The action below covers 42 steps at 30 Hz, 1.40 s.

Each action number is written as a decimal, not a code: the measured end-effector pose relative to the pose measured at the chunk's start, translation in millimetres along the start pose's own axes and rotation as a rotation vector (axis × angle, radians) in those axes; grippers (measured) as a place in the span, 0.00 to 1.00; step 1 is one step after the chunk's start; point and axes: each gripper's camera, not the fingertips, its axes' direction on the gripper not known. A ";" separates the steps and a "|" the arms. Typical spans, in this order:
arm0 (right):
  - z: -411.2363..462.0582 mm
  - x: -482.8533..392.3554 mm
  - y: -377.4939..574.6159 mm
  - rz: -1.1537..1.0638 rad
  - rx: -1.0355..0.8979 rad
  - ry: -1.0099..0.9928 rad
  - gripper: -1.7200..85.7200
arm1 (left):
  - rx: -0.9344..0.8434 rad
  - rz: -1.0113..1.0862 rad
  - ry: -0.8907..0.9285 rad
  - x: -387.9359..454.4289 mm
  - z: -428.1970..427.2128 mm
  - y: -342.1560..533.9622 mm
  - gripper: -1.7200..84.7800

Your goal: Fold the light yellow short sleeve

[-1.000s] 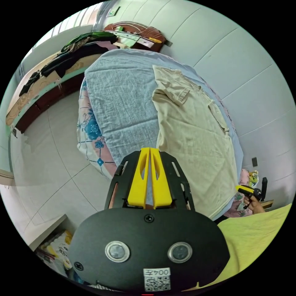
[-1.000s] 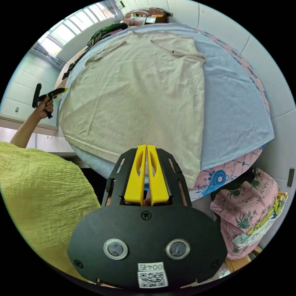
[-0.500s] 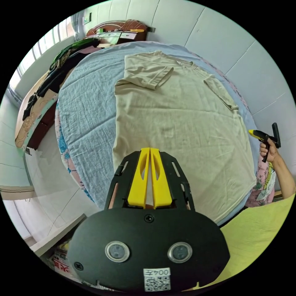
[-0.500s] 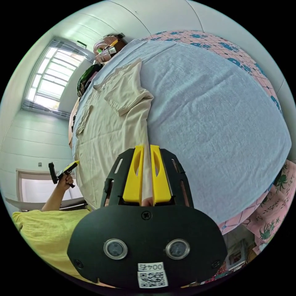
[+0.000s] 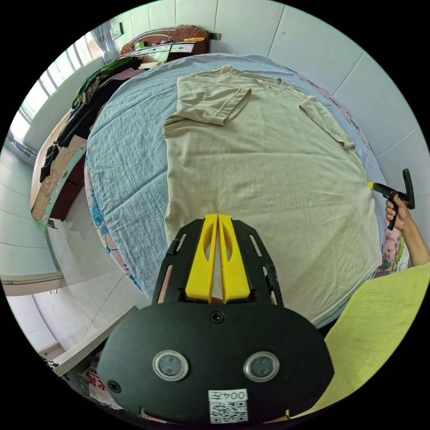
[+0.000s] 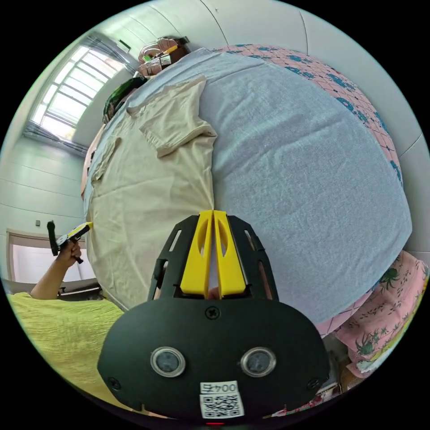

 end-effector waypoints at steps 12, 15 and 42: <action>-15.9 41.5 56.0 0.007 -0.075 -0.321 0.06 | 0.000 -0.038 0.012 11.4 -15.7 20.5 0.02; -15.6 29.2 60.0 -0.051 -0.109 -0.309 0.03 | -0.006 -0.027 -0.006 15.8 -20.3 26.6 0.02; -46.0 -16.0 243.3 0.146 -0.054 -0.232 0.04 | 0.188 -0.115 0.316 -81.6 -104.0 224.1 0.04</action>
